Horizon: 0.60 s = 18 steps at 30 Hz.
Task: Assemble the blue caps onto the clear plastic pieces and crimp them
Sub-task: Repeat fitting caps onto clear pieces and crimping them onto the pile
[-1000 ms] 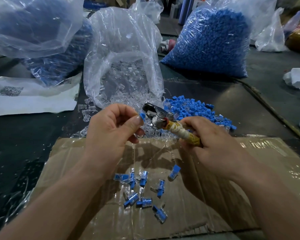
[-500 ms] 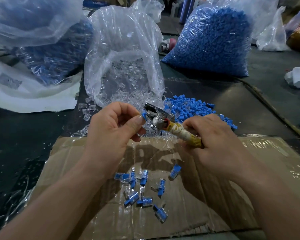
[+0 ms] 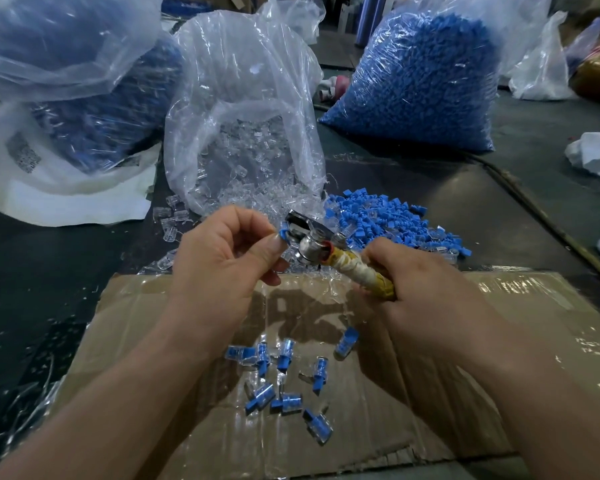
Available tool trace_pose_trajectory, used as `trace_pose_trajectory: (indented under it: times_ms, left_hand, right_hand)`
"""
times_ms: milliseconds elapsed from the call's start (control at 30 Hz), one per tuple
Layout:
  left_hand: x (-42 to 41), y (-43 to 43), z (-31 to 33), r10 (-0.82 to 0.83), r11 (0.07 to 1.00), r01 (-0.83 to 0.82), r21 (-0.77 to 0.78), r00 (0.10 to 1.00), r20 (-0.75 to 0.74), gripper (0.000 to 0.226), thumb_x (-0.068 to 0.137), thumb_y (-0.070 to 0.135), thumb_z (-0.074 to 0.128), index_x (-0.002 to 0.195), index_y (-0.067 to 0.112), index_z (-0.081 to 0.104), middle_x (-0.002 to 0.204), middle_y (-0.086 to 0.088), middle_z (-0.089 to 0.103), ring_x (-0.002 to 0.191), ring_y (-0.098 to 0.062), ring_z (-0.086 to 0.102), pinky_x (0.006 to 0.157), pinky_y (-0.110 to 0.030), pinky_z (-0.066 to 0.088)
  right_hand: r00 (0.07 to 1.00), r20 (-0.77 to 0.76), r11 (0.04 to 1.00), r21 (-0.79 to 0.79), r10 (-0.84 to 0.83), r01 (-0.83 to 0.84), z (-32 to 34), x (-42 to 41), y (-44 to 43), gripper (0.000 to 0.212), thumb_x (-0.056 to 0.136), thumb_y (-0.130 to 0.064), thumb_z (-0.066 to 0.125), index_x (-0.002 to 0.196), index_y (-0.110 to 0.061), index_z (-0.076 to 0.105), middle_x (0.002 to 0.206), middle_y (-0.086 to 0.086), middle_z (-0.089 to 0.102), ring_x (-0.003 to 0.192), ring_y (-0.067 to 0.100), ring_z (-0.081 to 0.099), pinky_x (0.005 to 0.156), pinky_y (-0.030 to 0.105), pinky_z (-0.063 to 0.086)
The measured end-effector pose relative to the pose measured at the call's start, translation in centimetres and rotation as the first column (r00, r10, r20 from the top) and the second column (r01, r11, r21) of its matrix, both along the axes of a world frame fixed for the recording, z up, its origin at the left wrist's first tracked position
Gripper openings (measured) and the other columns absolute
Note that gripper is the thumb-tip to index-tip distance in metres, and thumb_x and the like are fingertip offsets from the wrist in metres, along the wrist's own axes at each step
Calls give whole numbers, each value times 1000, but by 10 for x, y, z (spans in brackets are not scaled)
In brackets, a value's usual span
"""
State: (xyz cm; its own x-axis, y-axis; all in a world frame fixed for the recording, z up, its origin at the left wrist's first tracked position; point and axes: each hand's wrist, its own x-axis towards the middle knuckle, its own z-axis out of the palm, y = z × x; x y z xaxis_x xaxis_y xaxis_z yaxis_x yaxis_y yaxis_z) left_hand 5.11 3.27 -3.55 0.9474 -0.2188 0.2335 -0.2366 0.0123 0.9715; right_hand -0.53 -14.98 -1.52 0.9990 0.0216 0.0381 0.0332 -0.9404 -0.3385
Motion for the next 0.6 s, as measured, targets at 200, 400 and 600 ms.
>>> trace_pose_trajectory:
  times_ms: [200,400,600]
  left_hand:
    - [-1,0,2,16,1000,-16,2,1000,-11,20,79,-1,59,71,17,58,63,2,65,54,-10,60,52,-18,51]
    - [-2,0,3,43,999,-42,19,999,-32,15,79,0,60,73,13,58,62,4,64,53,-7,60,51,-17,50]
    - [-4,2,8,67,997,-69,-34,995,-72,7,73,6,65,72,13,62,60,3,65,51,-6,58,47,-17,49]
  right_hand:
    - [1000,-12,1000,-10,-2,2,-1,1,2,15,86,-25,53,80,-30,40,74,-14,45,67,0,41,53,20,26]
    - [999,-28,1000,22,19,-19,-2,1,-2,9,88,-31,53,87,-32,44,78,-15,46,71,-2,42,56,19,28]
    - [995,-99,998,-42,35,-39,-2,2,-16,17,84,-32,57,97,-35,47,89,-18,48,83,-1,44,70,23,39]
